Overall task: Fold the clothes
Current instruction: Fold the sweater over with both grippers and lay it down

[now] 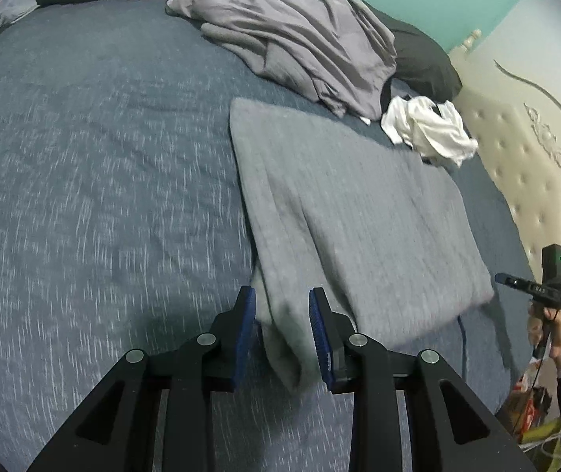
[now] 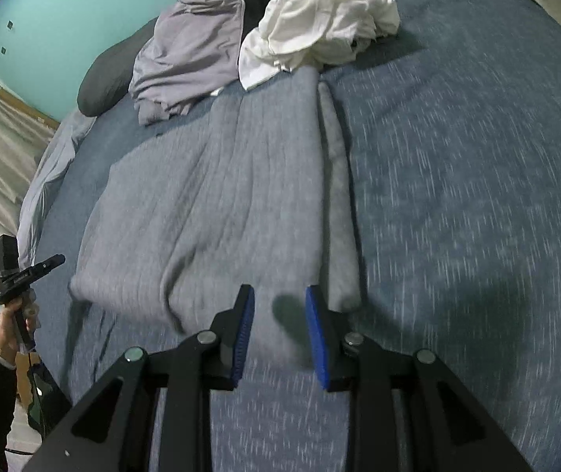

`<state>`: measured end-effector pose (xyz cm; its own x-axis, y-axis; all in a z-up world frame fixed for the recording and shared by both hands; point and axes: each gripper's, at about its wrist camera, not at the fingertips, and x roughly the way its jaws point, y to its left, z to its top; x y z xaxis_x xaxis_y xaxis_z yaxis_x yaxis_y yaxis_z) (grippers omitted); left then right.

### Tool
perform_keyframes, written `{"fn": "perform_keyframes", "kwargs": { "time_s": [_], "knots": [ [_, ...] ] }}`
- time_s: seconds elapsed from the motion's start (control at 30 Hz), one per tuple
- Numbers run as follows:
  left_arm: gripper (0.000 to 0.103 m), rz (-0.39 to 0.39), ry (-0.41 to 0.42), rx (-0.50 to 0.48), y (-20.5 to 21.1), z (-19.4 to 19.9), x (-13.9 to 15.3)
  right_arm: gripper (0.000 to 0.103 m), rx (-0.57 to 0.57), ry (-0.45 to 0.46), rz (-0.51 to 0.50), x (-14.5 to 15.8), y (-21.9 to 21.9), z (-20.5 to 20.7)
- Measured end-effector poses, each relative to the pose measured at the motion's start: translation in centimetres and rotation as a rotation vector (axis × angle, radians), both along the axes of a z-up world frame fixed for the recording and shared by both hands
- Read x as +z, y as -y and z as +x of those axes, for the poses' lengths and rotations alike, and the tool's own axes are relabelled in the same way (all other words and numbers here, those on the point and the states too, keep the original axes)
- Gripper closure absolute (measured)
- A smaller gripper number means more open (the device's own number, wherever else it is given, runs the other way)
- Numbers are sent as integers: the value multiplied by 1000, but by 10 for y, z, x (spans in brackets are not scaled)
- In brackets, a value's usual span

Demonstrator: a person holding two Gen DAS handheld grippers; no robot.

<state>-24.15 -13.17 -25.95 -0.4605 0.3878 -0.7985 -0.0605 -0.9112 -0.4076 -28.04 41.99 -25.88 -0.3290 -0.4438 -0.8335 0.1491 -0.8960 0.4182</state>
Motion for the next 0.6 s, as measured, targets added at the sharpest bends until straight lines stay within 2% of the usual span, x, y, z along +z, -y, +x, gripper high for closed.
{"fn": "perform_keyframes", "kwargs": {
  "time_s": [0.27, 0.6],
  "knots": [
    [69, -10, 21, -23, -4, 21, -14, 76, -1, 28, 17, -11, -4, 20],
    [69, -2, 33, -45, -11, 25, -23, 76, 22, 34, 43, -24, 3, 21]
  ]
}}
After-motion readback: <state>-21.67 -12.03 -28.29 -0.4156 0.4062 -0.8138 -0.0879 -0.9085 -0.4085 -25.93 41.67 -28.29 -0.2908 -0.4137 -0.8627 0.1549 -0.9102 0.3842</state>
